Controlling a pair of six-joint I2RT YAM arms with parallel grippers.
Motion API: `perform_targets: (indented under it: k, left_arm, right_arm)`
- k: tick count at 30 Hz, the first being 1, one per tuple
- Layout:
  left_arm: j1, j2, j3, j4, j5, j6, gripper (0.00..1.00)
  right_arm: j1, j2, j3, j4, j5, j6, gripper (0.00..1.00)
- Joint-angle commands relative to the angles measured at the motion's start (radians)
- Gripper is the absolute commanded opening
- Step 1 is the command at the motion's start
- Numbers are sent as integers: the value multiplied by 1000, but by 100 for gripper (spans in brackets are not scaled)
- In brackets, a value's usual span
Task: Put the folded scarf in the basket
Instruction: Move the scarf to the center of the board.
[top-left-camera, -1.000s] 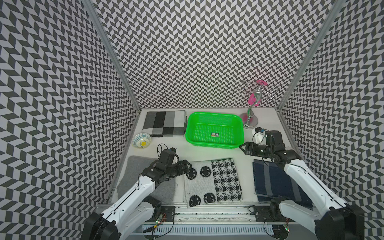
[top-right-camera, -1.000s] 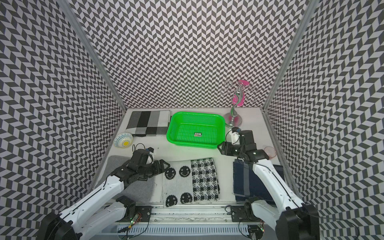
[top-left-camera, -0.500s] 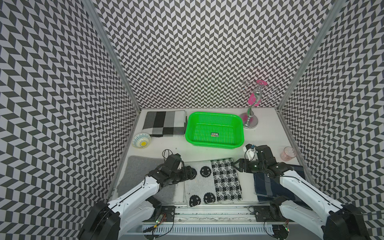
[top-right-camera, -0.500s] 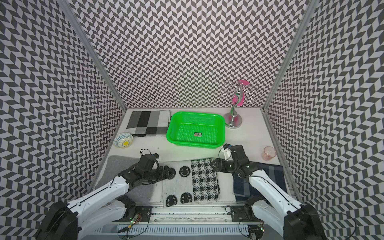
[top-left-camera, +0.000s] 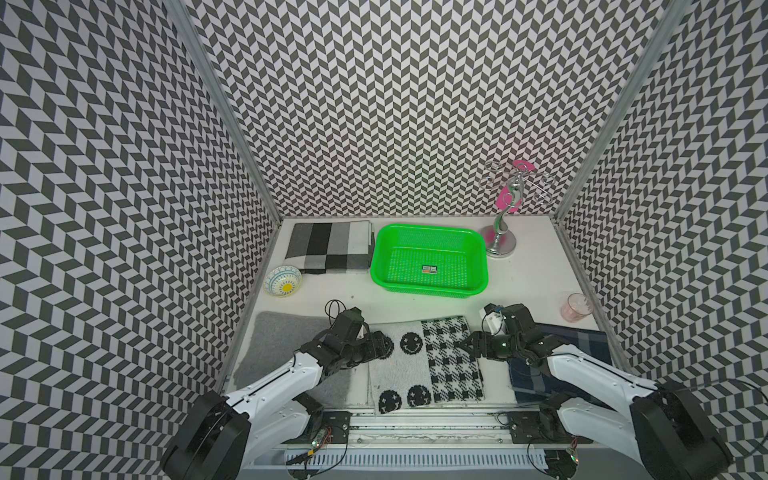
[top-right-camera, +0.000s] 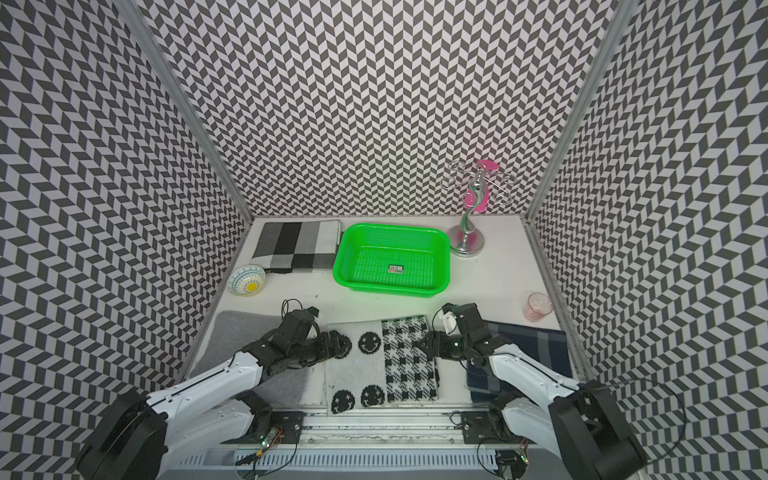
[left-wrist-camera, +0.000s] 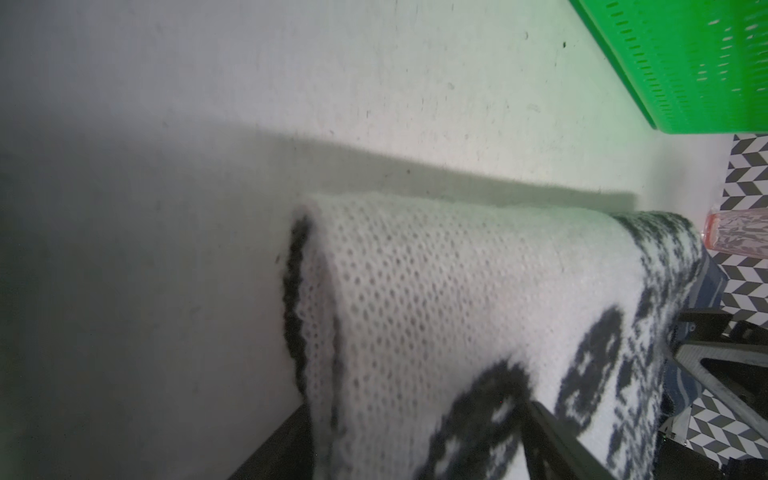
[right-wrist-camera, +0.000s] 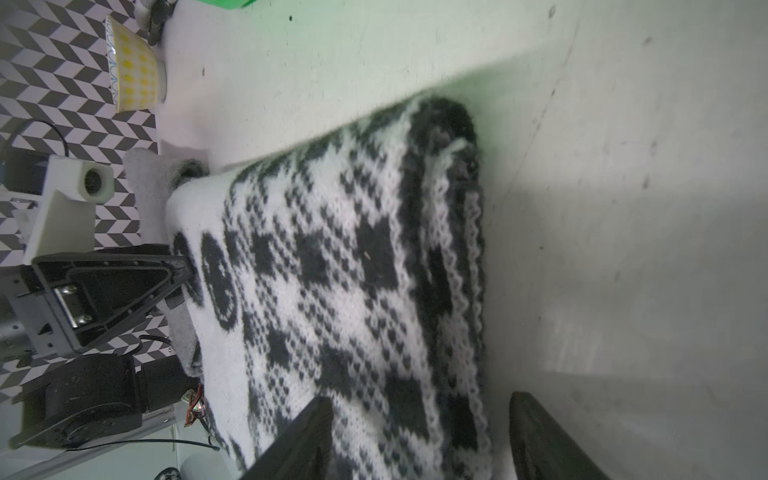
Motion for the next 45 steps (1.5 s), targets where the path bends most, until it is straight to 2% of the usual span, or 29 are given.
perform_targets:
  k: [1,6,10,13,16,18,20,23,28,30,31,35,38,40,45]
  left_arm:
    - [-5,30,-34,22,14,-8,79]
    - [-21,49,-52,89,37,-19,75]
    - [-28,48,-53,149,45,-27,68]
    - [-33,68,-44,192,58,-25,61]
    - [-36,102,-27,231,68,-9,49]
    - [-36,135,-1,248,67,21,42]
    - [-34,185,47,248,58,62,41]
    - [-29,274,135,231,42,130,40]
    - [-10,385,223,249,34,182,39]
    - [-10,406,240,249,38,191,43]
    - [-10,404,238,252,38,190,48]
    - [-8,362,226,239,23,190,66]
    - [2,329,222,192,4,204,71]
    - [19,313,214,151,-9,207,73]
    - [44,298,183,108,19,216,75]
  right_arm:
    - [14,47,-19,99,-31,5,70]
    - [30,79,-59,148,-36,6,69]
    - [52,113,-75,202,-61,7,61]
    - [62,117,-83,248,-72,17,49]
    - [61,108,-72,260,-53,16,33]
    - [61,105,-54,250,-20,15,29]
    - [58,116,-28,230,38,14,26]
    - [42,165,26,205,80,-15,26]
    - [40,264,68,231,64,-18,26]
    - [40,260,73,221,67,-21,27]
    - [40,246,74,211,74,-23,29]
    - [39,185,86,139,110,-31,44]
    - [35,148,78,98,133,-36,57]
    - [23,122,54,87,134,-34,61]
    - [-27,82,-2,90,125,-31,63]
